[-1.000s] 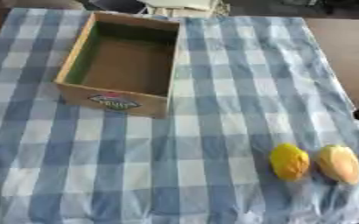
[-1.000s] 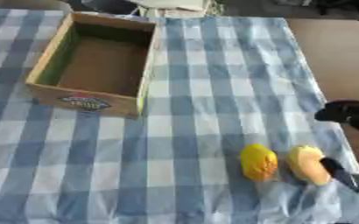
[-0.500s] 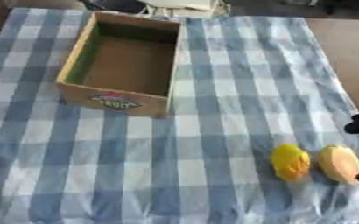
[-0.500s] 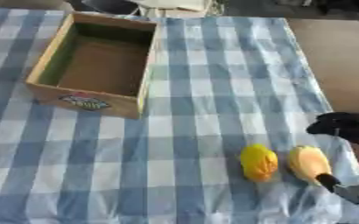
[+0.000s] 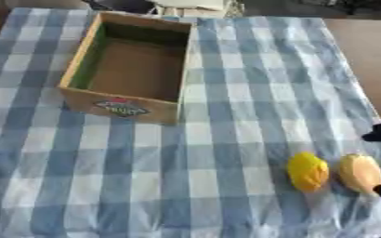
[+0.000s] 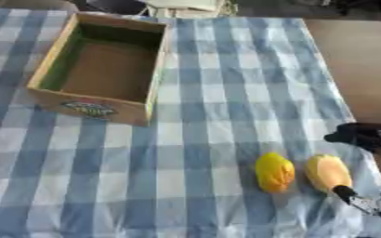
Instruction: Pick up objects on the table and place them in the box.
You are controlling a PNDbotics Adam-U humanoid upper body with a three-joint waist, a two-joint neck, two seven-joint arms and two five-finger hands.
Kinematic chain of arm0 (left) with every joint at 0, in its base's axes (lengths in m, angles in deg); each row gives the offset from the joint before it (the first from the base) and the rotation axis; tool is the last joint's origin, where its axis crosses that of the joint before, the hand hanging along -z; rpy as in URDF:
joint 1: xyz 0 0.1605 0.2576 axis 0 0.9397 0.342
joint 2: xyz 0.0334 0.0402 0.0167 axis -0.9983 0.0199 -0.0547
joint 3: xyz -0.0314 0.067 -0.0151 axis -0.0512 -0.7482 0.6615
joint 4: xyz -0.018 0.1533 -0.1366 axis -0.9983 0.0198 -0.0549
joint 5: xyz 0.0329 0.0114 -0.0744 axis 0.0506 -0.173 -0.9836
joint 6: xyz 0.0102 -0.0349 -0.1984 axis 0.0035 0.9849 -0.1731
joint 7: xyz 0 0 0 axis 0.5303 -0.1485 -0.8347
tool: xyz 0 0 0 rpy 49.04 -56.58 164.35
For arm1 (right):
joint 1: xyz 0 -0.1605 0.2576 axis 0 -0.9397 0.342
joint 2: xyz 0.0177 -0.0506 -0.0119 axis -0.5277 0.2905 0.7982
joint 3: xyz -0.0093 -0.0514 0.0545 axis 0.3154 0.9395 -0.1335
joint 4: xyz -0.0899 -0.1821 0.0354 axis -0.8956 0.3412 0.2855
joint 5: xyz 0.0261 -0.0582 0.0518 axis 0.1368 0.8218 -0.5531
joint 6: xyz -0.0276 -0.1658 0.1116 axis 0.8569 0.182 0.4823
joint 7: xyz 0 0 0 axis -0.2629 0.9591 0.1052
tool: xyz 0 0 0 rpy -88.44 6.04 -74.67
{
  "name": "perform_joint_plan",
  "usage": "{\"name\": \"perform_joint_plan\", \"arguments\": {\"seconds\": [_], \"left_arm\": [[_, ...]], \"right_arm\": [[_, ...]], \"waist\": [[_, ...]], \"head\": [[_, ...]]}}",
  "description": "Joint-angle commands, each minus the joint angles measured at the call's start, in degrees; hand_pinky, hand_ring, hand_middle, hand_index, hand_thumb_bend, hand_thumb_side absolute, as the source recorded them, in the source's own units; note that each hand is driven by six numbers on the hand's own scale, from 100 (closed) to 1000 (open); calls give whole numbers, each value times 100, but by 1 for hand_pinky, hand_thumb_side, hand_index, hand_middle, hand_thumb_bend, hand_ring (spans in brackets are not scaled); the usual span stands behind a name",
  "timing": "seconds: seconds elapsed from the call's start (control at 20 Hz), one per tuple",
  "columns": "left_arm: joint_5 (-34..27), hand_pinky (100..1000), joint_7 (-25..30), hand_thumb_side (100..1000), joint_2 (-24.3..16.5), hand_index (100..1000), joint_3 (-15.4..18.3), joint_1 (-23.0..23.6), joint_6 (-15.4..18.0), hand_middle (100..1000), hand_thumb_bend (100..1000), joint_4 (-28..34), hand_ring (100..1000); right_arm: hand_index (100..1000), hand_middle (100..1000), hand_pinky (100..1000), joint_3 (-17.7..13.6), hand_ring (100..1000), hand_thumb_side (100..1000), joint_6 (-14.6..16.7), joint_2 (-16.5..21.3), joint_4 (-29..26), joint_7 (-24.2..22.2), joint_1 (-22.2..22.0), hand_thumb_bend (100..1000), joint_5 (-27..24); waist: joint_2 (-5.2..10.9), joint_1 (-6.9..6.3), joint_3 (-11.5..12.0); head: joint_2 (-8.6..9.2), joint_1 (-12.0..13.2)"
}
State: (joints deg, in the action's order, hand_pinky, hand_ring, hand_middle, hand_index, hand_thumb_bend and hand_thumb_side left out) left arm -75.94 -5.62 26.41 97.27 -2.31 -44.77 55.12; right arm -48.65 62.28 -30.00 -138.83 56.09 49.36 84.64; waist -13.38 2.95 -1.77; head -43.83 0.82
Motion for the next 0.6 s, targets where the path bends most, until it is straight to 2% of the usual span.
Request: {"name": "perform_joint_plan", "arguments": {"seconds": [0.05, 0.3, 0.6], "left_arm": [[-32, 790, 29, 484, -30, 836, 11, -64, 1, 687, 137, 105, 763], [-45, 790, 41, 487, -8, 836, 1, -77, -1, 686, 135, 105, 763], [-62, 791, 49, 489, 17, 835, -4, -92, 2, 686, 134, 105, 763]], "right_arm": [[941, 833, 903, 29, 941, 498, -183, 49, -1, -5, 52, 291, 129], [942, 835, 902, 94, 941, 500, -369, -88, 68, -39, 73, 301, 295], [942, 834, 898, 179, 939, 524, -453, -220, 201, -150, 129, 285, 329]], "waist": [[53, -13, 10], [29, -26, 27], [5, -47, 56]], "head": [[-29, -24], [-29, -38], [-29, -56]]}}
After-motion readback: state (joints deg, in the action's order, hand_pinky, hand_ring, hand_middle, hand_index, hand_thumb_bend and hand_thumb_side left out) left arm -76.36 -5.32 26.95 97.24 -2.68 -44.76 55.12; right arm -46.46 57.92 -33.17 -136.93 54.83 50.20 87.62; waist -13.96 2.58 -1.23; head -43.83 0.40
